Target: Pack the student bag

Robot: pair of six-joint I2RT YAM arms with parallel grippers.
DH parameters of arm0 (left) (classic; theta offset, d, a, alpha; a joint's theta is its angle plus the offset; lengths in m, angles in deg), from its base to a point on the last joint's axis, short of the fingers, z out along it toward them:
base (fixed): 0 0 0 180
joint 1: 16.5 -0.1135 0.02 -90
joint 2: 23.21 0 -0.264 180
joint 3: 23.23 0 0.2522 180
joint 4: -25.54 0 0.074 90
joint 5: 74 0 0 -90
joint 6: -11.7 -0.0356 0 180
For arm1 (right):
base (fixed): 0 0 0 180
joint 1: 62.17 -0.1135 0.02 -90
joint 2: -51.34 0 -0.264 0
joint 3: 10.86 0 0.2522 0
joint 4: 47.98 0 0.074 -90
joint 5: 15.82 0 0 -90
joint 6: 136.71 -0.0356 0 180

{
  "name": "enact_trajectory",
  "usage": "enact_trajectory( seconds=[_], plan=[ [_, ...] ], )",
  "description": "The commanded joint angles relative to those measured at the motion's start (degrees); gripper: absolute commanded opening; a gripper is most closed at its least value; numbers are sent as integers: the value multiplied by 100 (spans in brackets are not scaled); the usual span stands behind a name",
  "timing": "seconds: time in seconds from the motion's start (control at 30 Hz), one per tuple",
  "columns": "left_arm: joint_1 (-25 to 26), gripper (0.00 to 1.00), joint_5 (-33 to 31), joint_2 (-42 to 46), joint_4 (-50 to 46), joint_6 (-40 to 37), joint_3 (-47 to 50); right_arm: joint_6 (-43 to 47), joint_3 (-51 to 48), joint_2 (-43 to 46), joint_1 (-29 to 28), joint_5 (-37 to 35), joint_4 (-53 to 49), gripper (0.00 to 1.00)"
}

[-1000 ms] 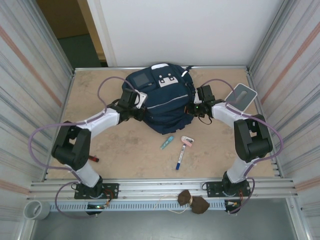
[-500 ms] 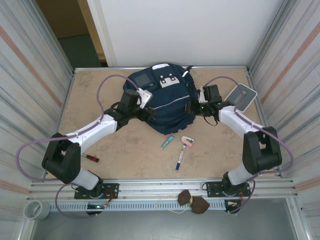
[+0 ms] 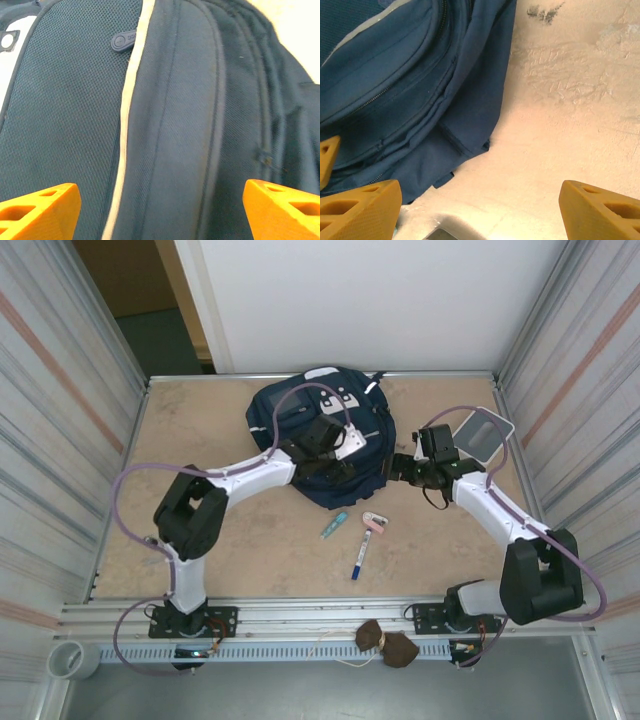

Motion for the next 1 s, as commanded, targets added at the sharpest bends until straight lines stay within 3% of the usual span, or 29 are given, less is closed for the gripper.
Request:
enact_trajectory(
  seconds=[0.0, 0.17, 0.47, 0.7, 0.97],
  plan=[
    [-48, 83, -606, -245, -368, -378, -490, -28, -25, 249, 26, -41, -190, 81],
    [-190, 76, -395, -279, -415, -379, -759, -47, -25, 444, 0, -35, -385, 80],
    [-537, 52, 598, 23, -517, 21, -764, -163, -404, 1063, -201, 76, -916, 80],
    [-643, 0, 880, 227, -676, 295, -774, -179, -370, 778, -1175, -779, -1307, 81],
    [-870, 0, 1365, 755, -623, 904, -597, 385, -270, -19, -1956, -1164, -1290, 92]
  ],
)
